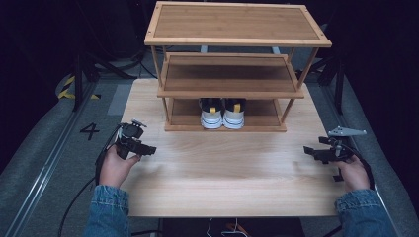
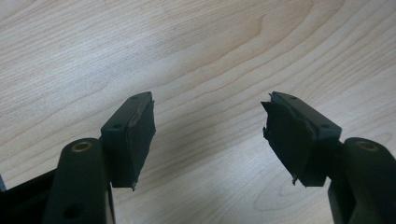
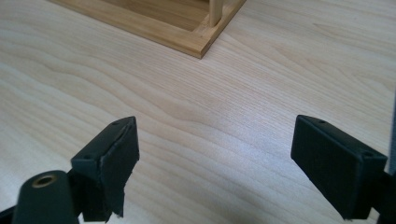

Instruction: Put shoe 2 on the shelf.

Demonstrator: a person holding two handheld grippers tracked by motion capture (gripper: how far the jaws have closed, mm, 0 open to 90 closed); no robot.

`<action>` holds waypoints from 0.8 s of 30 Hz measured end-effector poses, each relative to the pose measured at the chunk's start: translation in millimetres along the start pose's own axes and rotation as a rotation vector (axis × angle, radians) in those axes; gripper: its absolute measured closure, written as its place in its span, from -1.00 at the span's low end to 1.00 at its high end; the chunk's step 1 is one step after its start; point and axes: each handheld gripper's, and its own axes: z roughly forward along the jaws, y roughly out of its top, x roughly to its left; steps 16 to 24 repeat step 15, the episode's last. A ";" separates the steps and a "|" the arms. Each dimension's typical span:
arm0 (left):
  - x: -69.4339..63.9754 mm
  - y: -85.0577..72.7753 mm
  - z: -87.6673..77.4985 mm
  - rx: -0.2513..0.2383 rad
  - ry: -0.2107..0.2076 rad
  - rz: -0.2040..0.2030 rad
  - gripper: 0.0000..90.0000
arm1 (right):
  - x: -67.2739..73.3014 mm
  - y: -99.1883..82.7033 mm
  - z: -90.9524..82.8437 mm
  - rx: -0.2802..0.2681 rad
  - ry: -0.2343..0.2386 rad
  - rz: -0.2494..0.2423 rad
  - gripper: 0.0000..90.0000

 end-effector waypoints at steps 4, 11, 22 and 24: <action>1.5 -0.9 5.0 0.011 0.006 -0.006 -0.26 | -2.0 -6.7 7.3 -0.012 -0.004 0.016 -0.65; 3.1 -3.6 11.9 0.028 0.008 -0.008 -0.26 | -0.3 -9.5 18.0 0.043 -0.043 0.002 -0.65; 3.8 -4.7 13.5 0.031 0.003 0.000 -0.27 | 0.3 -10.8 23.9 0.080 -0.025 0.059 -0.65; 3.8 -4.7 13.5 0.031 0.003 0.000 -0.27 | 0.3 -10.8 23.9 0.080 -0.025 0.059 -0.65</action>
